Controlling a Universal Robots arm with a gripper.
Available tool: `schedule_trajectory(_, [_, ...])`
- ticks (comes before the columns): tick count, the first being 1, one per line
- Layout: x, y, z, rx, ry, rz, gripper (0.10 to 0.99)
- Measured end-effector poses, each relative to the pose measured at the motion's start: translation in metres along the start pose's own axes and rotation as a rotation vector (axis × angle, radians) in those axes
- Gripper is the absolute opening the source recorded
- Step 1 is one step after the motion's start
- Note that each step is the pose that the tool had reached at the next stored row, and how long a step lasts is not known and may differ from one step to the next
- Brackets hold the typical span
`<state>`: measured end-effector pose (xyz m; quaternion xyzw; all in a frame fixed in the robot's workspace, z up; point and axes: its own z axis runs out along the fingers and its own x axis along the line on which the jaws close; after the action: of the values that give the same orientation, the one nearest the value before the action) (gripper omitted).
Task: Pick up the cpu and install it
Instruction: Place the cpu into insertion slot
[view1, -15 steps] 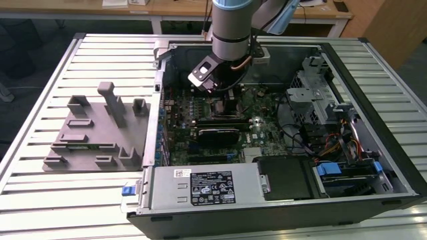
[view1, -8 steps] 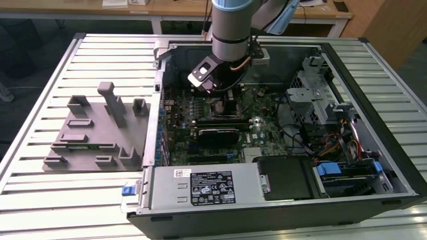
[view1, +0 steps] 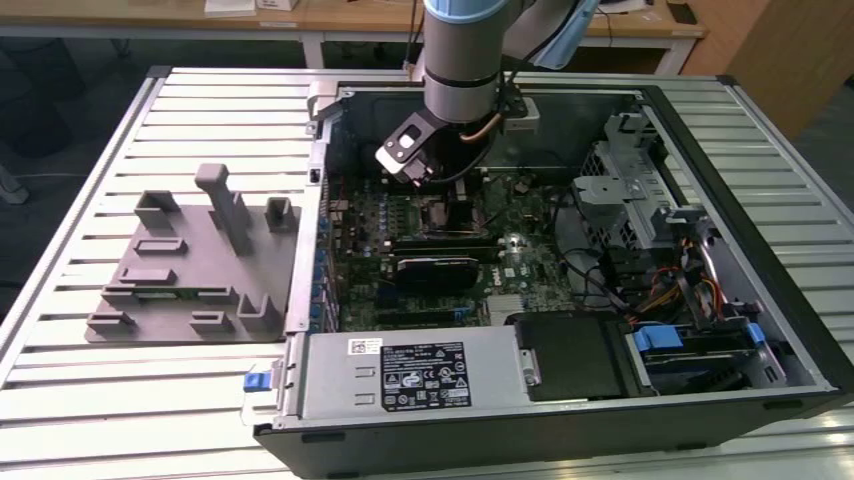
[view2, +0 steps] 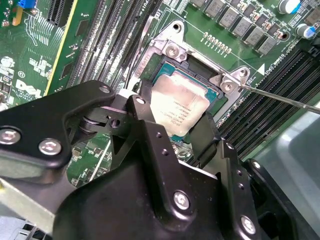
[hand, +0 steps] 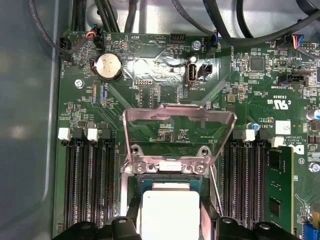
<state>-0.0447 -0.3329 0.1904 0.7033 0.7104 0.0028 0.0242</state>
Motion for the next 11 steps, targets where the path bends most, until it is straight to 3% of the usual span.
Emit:
schedule_trajectory(5, [0.0003, 0.0003, 0.0005, -0.001, 0.0013, 0.0, 0.553])
schedule_trajectory(6, [0.0002, 0.0003, 0.0004, -0.001, 0.0009, 0.0, 0.616])
schedule_trajectory(11, [-0.0001, 0.0003, -0.0033, 0.0, 0.0, 0.0, 0.616])
